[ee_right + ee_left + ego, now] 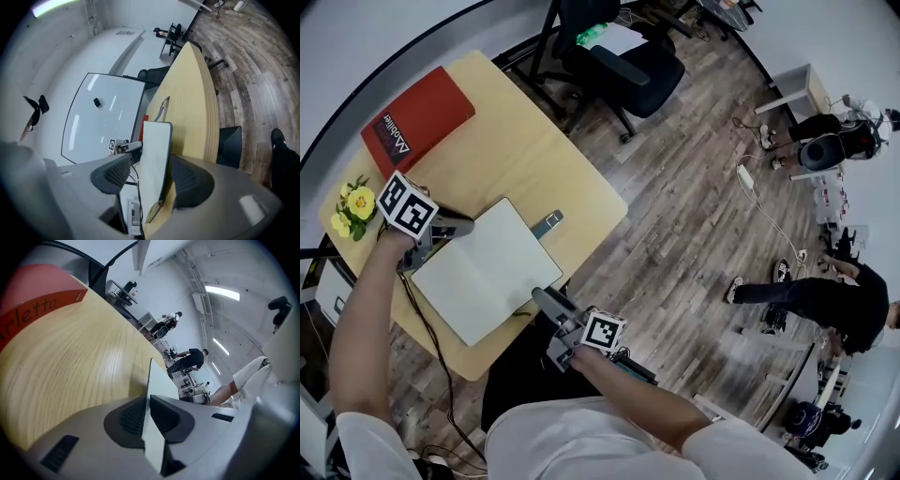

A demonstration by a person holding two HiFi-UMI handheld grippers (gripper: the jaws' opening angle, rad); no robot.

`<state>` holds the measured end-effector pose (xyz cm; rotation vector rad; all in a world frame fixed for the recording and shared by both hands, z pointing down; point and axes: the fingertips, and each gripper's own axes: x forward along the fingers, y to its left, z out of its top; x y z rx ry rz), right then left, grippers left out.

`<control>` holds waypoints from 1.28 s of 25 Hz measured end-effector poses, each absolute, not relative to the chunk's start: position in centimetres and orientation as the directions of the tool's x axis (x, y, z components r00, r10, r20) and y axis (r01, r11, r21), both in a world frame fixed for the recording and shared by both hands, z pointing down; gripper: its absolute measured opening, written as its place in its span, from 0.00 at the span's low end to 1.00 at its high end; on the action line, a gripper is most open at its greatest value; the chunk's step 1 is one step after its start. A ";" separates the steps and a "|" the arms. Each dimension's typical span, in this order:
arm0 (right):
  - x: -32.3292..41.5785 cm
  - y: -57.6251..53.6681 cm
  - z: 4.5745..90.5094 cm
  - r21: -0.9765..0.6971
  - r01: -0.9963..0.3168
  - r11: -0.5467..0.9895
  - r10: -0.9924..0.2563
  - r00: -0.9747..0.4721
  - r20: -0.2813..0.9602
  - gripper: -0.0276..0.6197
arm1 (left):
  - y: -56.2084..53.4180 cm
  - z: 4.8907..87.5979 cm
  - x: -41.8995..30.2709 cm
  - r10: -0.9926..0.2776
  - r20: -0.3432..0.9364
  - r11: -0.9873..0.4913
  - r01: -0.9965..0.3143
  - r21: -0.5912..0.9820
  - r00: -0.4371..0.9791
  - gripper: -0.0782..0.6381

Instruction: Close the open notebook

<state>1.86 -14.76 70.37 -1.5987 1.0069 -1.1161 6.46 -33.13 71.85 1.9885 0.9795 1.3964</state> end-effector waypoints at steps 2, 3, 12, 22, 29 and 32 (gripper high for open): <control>2.2 -14.8 70.1 -0.960 -0.130 -0.246 -0.944 0.257 0.207 0.47 | -33.2 71.8 6.5 0.791 0.571 -0.612 0.273 0.742 0.221 0.17; 2.2 -14.7 70.0 -0.961 -0.134 -0.242 -0.945 0.257 0.202 0.37 | -33.3 71.8 6.4 0.786 0.576 -0.618 0.277 0.735 0.226 0.17; 1.0 -14.7 68.3 -0.878 -0.387 -0.281 -0.957 0.181 0.227 0.08 | -33.7 70.7 5.8 0.783 0.548 -0.619 0.282 0.733 0.295 0.20; -1.4 -16.3 65.5 -0.634 -0.734 -0.244 -0.952 0.057 0.300 0.07 | -35.6 69.1 4.1 0.723 0.553 -0.679 0.276 0.680 0.414 0.19; -2.9 -16.8 64.5 -0.458 -0.873 -0.166 -0.934 -0.010 0.358 0.07 | -37.1 67.3 2.7 0.646 0.542 -0.737 0.255 0.626 0.538 0.18; -3.4 -17.0 64.4 -0.407 -0.901 -0.149 -0.923 -0.021 0.383 0.07 | -38.3 64.7 1.5 0.561 0.478 -0.781 0.239 0.578 0.676 0.17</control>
